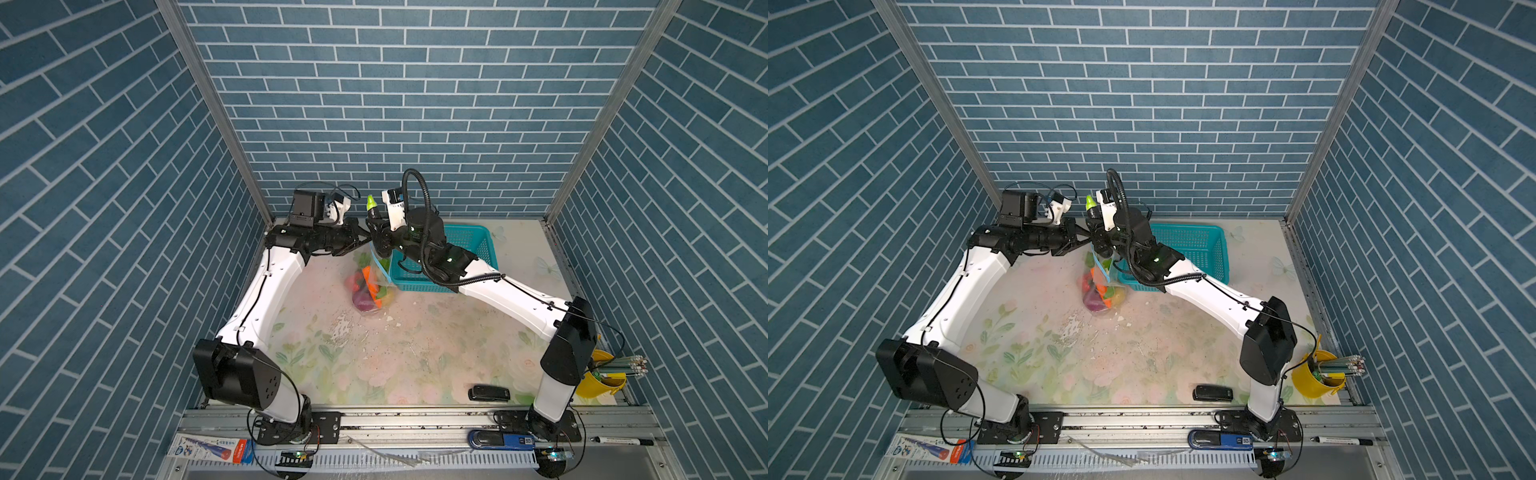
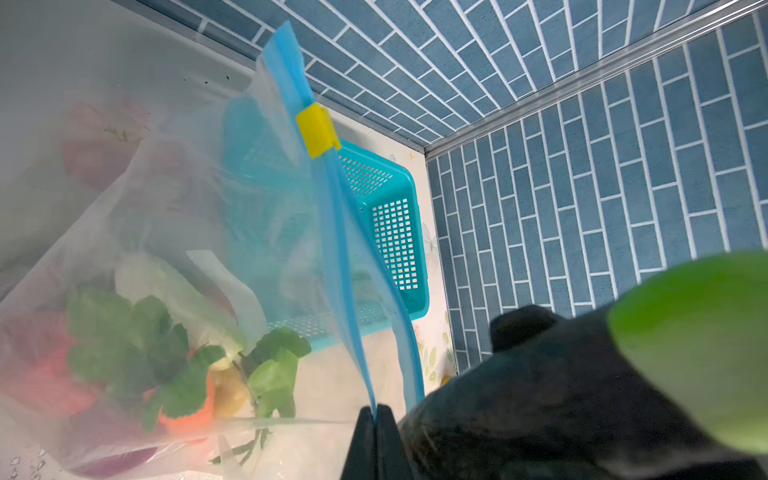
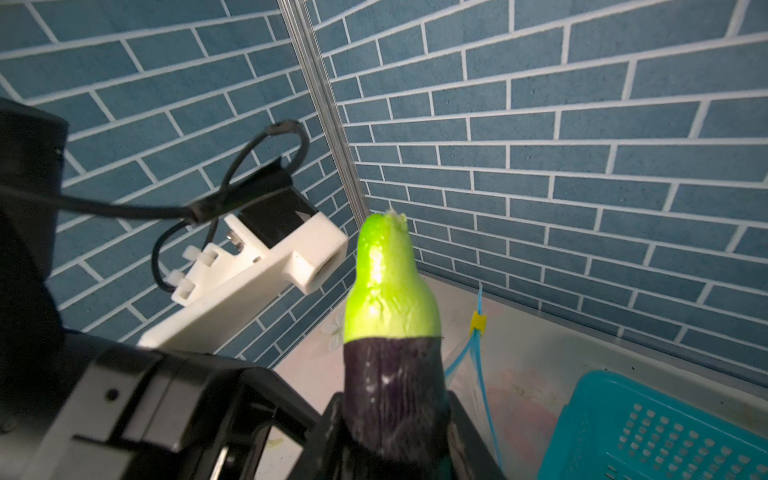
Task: Place the food in the zip-top bag and seal the zipper
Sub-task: 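Carry the eggplant with the right gripper to the bag opening, then lower the eggplant into the bag and open the right gripper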
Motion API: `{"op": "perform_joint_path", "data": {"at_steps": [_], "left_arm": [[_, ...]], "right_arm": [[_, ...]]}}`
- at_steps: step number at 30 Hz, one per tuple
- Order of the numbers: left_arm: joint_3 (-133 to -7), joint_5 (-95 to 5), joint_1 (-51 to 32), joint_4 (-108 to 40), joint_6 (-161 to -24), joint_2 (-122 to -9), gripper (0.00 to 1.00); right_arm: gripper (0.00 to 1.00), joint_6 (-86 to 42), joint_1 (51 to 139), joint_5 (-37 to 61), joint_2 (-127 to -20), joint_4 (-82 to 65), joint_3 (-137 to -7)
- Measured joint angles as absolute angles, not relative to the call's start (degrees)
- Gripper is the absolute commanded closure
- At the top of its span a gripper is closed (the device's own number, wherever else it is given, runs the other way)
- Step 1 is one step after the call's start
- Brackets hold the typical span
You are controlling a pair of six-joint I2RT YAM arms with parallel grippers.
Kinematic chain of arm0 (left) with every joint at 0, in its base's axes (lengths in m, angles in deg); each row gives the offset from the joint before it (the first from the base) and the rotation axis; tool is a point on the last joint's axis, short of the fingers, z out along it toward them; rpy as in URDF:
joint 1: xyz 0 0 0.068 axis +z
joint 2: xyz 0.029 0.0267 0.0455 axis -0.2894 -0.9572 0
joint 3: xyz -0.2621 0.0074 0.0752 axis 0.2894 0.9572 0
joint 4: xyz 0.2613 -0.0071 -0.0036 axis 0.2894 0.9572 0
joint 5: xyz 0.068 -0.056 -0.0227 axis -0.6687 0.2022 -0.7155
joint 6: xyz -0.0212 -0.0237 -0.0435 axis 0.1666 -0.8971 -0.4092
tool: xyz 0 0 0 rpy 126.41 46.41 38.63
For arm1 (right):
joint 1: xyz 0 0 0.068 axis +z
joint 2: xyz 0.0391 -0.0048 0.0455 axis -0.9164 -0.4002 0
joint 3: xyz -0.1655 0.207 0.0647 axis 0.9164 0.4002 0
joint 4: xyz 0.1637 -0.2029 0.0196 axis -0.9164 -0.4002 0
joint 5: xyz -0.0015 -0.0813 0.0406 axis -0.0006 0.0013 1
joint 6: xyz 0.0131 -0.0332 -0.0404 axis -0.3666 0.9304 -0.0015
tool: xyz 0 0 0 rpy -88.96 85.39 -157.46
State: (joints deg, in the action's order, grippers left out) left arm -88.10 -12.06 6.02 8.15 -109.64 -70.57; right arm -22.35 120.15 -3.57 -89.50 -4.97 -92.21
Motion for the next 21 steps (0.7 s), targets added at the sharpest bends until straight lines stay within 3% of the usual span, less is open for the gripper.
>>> {"op": "perform_joint_path", "data": {"at_steps": [21], "left_arm": [[-88.1,-12.1,6.02,8.15,-109.66,-70.53,1.0]], "right_arm": [[0.71,-22.44,120.21,-4.83,-89.54,-5.08,-91.75]]}}
